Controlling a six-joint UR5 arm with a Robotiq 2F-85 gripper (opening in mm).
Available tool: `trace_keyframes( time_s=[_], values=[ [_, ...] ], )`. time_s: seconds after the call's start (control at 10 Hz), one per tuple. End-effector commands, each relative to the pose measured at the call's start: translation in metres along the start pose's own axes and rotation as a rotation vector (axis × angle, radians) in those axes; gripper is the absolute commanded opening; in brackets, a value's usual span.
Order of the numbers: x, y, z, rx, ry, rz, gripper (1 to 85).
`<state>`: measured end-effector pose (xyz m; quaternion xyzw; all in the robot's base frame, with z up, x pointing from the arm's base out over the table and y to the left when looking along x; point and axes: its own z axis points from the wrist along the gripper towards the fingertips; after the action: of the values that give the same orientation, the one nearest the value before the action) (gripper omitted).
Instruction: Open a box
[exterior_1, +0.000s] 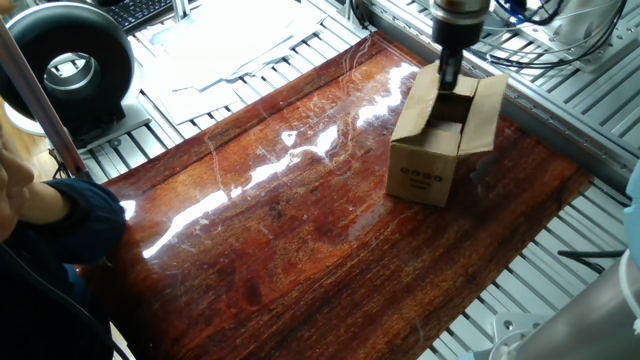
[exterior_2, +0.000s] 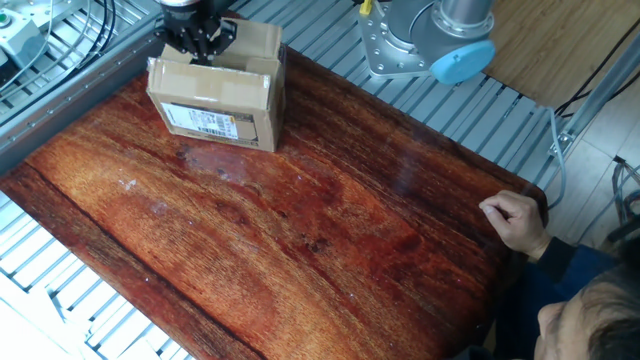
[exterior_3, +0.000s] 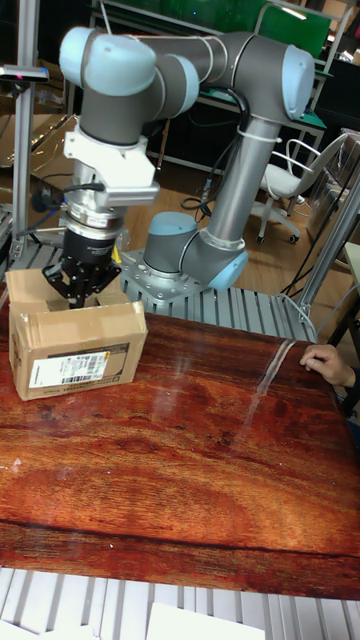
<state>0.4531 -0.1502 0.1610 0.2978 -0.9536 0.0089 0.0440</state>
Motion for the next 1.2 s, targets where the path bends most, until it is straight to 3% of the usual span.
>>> trace_keyframes(
  time_s=[0.0,0.6,1.1],
  values=[
    [-0.021,0.010,-0.017,-0.017,-0.002,0.029,1.0],
    [-0.067,0.012,-0.017,0.001,-0.047,0.057,1.0],
    [-0.075,0.010,0.009,-0.009,-0.030,0.014,1.0]
  ],
)
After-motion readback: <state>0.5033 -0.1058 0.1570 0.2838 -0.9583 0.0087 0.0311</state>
